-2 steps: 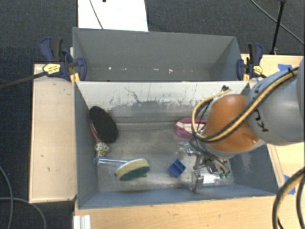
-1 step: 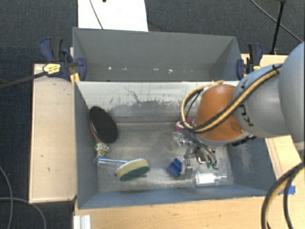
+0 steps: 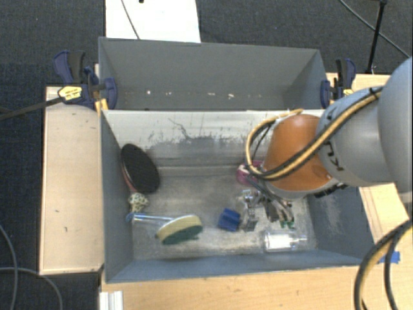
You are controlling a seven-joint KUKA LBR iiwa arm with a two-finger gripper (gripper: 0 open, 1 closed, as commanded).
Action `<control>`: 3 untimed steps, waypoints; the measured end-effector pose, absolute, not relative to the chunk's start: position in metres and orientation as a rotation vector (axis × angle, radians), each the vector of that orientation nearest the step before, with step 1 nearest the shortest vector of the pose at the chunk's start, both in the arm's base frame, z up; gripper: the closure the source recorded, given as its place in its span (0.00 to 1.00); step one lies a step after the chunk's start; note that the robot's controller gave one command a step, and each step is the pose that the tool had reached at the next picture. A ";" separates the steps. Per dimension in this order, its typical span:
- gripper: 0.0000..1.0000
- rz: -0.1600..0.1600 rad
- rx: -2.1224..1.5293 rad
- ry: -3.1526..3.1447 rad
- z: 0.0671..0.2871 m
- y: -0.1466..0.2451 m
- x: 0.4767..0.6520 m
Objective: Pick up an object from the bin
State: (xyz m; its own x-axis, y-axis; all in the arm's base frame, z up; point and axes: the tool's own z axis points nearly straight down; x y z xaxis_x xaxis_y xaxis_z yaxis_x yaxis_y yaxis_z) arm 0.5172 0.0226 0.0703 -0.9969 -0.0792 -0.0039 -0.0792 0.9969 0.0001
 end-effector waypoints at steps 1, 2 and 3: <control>1.00 0.002 -0.036 3.130 0.155 0.037 0.535; 0.00 0.000 -0.039 3.140 0.151 0.036 0.532; 0.00 0.001 0.116 3.145 0.067 0.050 0.519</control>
Offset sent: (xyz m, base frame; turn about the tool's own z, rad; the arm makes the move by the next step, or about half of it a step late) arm 0.0142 0.0132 0.0797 0.0575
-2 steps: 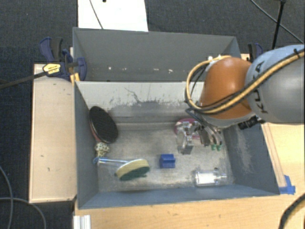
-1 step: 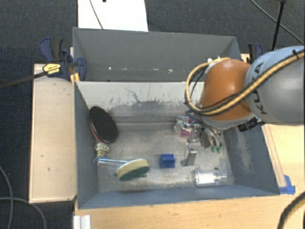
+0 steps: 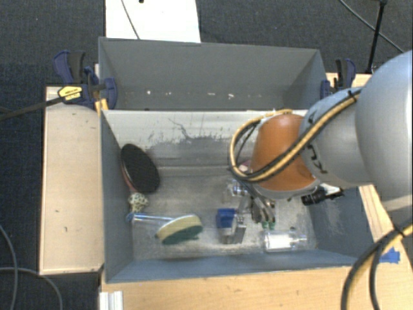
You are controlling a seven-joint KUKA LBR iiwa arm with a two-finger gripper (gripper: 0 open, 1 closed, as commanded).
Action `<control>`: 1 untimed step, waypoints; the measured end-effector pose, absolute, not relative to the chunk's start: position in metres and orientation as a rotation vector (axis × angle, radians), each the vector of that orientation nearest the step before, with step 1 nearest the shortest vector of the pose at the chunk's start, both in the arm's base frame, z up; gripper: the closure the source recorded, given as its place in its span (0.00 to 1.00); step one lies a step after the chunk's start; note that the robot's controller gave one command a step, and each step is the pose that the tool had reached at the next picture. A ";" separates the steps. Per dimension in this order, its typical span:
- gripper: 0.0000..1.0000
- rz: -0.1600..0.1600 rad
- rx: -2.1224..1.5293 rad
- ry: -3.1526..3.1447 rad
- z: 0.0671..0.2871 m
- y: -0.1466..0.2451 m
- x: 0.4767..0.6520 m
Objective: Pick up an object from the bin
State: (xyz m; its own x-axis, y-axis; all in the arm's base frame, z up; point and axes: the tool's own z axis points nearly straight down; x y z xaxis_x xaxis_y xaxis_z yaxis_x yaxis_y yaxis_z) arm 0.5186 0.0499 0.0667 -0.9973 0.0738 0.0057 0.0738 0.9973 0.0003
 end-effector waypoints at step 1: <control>1.00 -0.001 -0.112 -3.141 0.071 0.049 0.521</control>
Offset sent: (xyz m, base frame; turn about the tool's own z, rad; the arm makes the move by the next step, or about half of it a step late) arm 0.0000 0.0000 0.0000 0.0000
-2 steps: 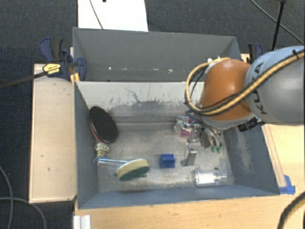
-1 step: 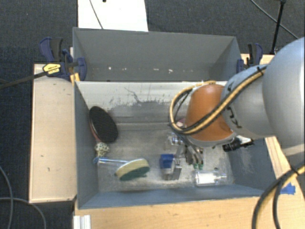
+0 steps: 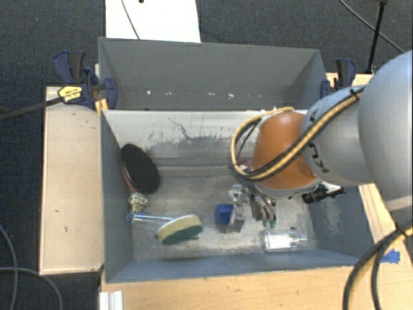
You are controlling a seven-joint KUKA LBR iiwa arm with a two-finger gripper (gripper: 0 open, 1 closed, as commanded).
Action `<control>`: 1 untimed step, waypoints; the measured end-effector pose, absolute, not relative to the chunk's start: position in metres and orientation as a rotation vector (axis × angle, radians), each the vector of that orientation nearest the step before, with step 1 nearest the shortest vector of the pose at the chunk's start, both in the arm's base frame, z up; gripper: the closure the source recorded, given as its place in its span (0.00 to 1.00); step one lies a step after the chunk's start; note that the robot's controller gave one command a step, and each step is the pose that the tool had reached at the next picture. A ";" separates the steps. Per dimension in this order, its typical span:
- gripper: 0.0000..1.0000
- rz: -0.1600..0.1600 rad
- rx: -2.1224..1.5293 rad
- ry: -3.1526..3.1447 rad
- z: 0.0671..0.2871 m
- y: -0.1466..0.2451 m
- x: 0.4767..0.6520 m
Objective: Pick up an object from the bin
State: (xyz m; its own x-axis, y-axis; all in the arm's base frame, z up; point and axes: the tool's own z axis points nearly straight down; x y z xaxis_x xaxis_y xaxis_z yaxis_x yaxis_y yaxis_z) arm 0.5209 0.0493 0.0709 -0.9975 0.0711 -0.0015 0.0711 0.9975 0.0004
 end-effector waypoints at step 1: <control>1.00 0.002 0.173 3.127 0.201 0.035 0.526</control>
Offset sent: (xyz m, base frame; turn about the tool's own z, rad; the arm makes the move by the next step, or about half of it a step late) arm 0.0025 -0.0141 0.1256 0.0451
